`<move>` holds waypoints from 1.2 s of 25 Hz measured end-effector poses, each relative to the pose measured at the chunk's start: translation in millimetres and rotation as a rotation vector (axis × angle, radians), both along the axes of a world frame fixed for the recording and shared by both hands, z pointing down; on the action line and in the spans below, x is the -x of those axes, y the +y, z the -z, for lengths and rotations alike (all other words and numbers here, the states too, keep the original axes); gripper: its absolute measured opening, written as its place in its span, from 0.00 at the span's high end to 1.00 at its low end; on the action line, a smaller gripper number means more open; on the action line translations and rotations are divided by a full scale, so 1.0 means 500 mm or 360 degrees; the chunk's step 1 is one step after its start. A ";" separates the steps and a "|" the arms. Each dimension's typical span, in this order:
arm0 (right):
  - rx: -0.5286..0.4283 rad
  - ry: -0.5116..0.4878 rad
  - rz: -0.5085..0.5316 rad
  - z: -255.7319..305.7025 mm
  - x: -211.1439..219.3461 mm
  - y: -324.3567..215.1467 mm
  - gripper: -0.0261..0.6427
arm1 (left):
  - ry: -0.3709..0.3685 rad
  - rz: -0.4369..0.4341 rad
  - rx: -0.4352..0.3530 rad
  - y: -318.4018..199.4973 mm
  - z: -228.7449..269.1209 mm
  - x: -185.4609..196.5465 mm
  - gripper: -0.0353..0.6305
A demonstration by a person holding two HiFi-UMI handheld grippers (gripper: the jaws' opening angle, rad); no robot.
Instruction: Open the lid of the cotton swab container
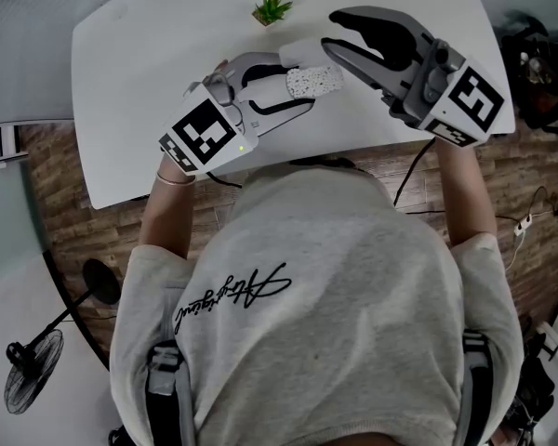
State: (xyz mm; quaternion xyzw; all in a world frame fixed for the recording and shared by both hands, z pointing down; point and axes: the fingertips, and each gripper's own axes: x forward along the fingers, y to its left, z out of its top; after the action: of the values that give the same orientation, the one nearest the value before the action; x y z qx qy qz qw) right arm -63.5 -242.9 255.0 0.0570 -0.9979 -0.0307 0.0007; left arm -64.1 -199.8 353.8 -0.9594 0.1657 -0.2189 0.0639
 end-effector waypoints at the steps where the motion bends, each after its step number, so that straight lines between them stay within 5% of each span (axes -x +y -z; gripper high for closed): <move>1: 0.0003 -0.0007 -0.0018 0.000 -0.004 -0.003 0.76 | 0.0015 0.0029 -0.0005 -0.006 0.003 0.005 0.65; 14: -0.0026 -0.0034 -0.0255 -0.015 -0.063 -0.007 0.71 | 0.0358 0.0547 -0.0223 -0.057 0.099 0.100 0.65; 18: 0.0004 -0.0070 -0.0337 -0.023 -0.083 -0.013 0.71 | 0.0357 0.0682 -0.0311 -0.055 0.112 0.126 0.65; 30: 0.0073 -0.0111 -0.0461 -0.052 -0.116 -0.013 0.71 | 0.0343 0.0874 -0.0267 -0.043 0.084 0.162 0.65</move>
State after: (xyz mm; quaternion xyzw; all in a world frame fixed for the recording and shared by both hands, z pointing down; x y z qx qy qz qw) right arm -5.5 -249.2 280.9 0.2013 -0.9791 -0.0055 -0.0282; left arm -145.2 -221.5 311.7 -0.8878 0.4423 -0.1105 0.0634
